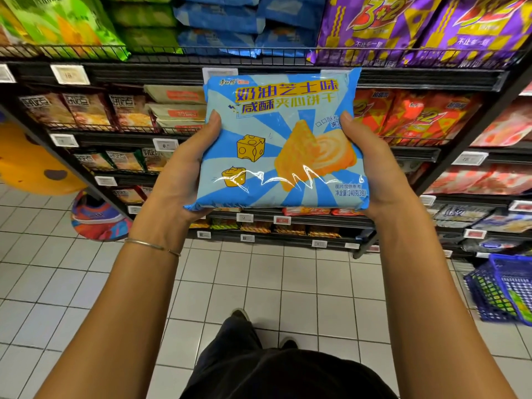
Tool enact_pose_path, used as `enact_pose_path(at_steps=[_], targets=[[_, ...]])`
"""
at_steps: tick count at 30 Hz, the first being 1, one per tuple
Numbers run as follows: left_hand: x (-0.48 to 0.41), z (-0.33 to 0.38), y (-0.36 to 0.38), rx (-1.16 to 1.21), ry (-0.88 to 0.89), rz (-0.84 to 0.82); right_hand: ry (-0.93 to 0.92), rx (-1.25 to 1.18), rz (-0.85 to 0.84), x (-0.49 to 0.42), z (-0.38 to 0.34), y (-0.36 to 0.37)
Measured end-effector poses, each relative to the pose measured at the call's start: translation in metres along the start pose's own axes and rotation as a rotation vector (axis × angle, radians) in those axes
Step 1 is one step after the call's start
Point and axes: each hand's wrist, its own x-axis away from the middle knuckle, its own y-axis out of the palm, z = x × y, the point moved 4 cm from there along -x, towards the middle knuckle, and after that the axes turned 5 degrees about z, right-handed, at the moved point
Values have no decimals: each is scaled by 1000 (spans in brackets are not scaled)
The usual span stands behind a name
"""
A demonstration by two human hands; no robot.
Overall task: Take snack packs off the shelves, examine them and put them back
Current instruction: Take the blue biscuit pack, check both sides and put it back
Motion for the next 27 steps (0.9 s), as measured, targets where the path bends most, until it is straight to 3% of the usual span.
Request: enact_pose_path(at_steps=[24, 27], targets=[[0, 6, -4, -35, -5, 90, -39, 133, 202, -14, 1, -21], [0, 11, -5, -143, 37, 76, -19, 99, 221, -18, 9, -28]])
